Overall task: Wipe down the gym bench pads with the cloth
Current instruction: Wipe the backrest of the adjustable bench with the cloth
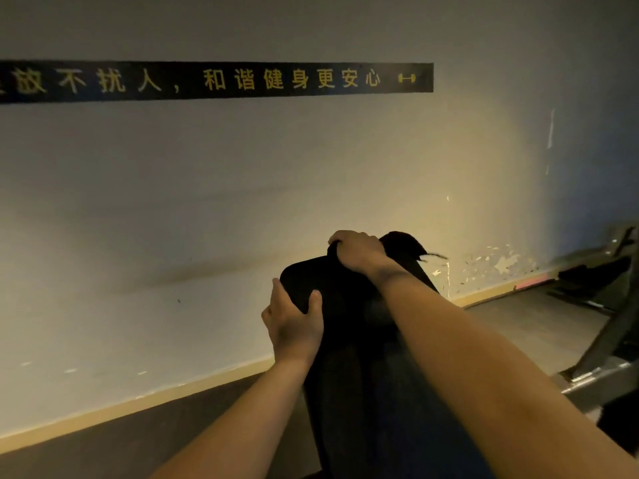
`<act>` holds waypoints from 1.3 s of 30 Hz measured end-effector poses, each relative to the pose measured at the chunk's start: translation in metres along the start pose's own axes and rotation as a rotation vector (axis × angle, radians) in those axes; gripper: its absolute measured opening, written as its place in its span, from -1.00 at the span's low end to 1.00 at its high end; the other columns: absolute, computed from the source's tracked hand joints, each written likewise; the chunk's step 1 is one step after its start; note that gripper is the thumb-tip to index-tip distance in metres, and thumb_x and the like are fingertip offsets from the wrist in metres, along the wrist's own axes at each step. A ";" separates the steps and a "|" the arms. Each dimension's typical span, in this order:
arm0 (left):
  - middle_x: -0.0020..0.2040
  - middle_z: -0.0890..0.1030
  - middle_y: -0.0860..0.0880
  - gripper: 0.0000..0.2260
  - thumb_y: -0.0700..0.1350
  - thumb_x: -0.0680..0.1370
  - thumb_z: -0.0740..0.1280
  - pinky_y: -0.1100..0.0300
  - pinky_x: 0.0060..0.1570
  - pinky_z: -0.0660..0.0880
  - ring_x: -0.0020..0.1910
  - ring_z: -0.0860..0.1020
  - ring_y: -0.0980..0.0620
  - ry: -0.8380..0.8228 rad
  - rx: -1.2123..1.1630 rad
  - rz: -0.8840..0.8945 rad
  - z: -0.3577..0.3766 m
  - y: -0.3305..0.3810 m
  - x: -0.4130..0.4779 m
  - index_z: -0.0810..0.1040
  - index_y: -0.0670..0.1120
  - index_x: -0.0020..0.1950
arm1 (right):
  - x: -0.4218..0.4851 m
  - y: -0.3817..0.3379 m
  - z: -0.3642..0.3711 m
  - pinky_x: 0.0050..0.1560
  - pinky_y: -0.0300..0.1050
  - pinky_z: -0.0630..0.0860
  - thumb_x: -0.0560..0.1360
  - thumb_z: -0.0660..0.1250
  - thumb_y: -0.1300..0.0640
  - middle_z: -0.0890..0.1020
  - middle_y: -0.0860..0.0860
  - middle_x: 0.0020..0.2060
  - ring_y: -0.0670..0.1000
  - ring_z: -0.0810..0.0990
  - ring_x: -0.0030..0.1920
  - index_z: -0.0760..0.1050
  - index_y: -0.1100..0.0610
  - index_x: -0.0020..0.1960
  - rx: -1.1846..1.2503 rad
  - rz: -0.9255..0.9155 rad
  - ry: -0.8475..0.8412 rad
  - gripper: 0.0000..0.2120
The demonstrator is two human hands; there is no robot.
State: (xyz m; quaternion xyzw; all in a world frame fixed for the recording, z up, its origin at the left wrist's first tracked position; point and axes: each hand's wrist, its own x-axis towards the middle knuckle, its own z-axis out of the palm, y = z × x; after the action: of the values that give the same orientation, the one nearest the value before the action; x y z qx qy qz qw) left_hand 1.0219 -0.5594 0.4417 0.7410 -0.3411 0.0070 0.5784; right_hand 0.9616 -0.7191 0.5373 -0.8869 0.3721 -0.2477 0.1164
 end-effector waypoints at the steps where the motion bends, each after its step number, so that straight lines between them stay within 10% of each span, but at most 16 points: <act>1: 0.53 0.32 -0.07 -0.34 0.15 0.62 0.27 -0.11 0.42 0.33 0.52 0.21 -0.16 0.001 -0.031 -0.012 0.000 -0.002 0.001 0.10 -0.02 0.63 | 0.001 -0.015 0.006 0.23 0.01 0.45 0.57 0.06 0.11 0.55 -0.01 0.30 0.12 0.52 0.25 0.47 -0.12 0.33 0.016 -0.052 -0.044 -0.60; 7: 0.21 0.58 -0.02 -0.55 0.16 0.61 0.27 0.06 0.10 0.57 0.12 0.59 -0.08 -0.017 -0.090 0.009 -0.004 -0.001 0.000 0.33 0.01 0.42 | -0.015 -0.057 0.030 0.16 0.00 0.51 0.62 0.05 0.06 0.60 -0.06 0.23 0.05 0.55 0.19 0.48 -0.10 0.28 0.101 -0.242 -0.062 -0.67; 20: 0.48 0.40 -0.11 -0.32 0.25 0.62 0.18 -0.09 0.28 0.52 0.38 0.46 -0.16 0.001 0.195 0.058 -0.004 -0.005 -0.002 0.05 -0.06 0.62 | 0.003 0.007 -0.001 0.36 0.14 0.22 0.55 0.11 0.07 0.58 0.14 0.19 0.22 0.44 0.28 0.49 0.11 0.17 -0.201 0.241 0.029 -0.72; 28: 0.29 0.52 -0.15 -0.37 0.30 0.59 0.09 -0.13 0.03 0.60 0.10 0.60 -0.17 0.031 0.236 0.125 -0.003 -0.004 -0.003 0.18 -0.09 0.50 | -0.025 -0.057 0.041 0.02 0.02 0.48 0.61 0.04 0.15 0.63 0.06 0.07 0.15 0.56 0.05 0.47 0.02 0.28 -0.107 -0.273 0.128 -0.67; 39: 0.50 0.34 -0.10 -0.34 0.22 0.63 0.18 -0.08 0.32 0.48 0.41 0.41 -0.13 0.008 0.174 0.093 0.000 -0.014 0.002 0.04 -0.04 0.62 | 0.004 0.053 -0.003 0.15 0.05 0.40 0.59 0.09 0.12 0.55 0.19 0.18 0.28 0.45 0.21 0.43 0.18 0.22 -0.097 0.251 0.179 -0.72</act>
State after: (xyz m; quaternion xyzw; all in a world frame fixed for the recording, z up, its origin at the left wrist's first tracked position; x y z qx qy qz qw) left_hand 1.0307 -0.5595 0.4308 0.7718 -0.3709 0.0666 0.5123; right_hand 0.9300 -0.7588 0.5204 -0.8125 0.5003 -0.2909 0.0700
